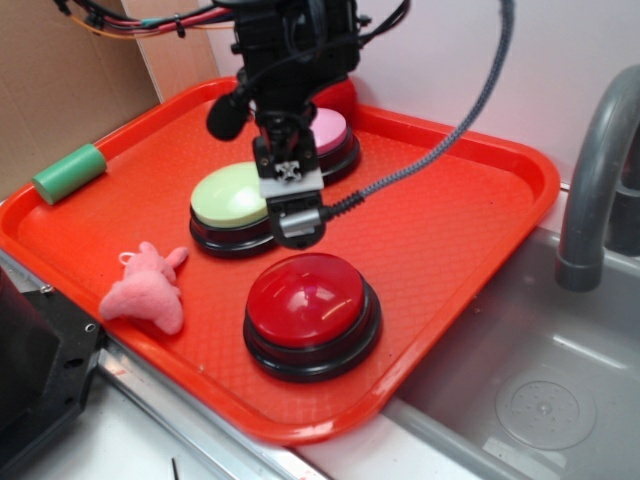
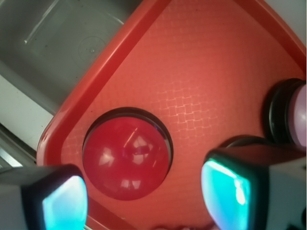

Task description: Push the red button.

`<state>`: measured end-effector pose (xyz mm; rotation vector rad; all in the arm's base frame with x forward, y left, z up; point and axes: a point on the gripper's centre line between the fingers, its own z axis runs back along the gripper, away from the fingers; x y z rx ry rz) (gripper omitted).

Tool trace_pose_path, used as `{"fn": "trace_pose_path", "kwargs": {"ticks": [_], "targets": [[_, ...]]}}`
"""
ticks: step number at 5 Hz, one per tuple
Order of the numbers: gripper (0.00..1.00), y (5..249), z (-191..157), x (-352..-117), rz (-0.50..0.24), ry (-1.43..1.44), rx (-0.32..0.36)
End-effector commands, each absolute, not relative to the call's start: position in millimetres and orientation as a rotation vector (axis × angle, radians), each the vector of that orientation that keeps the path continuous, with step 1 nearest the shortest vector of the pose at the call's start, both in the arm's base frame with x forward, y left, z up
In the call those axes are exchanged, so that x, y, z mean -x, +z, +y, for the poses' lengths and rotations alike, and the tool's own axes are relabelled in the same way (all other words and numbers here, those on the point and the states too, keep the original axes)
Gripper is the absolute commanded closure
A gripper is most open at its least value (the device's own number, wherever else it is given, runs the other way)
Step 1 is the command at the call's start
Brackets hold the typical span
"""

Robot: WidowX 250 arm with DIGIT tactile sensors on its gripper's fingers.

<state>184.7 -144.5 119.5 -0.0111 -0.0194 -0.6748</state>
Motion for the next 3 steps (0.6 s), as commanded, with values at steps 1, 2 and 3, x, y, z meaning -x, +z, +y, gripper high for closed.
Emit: {"fn": "trace_pose_path", "kwargs": {"ticks": [1,2,3], "targets": [[0.0,149.3,-152.2,-179.5,-0.1,-0.664,0.03],[0.0,153.0,-152.4,-179.5,-0.115,-0.664,0.037],[0.0,157.7,-152.3,-179.1,-0.143,-0.662,0.034]]}}
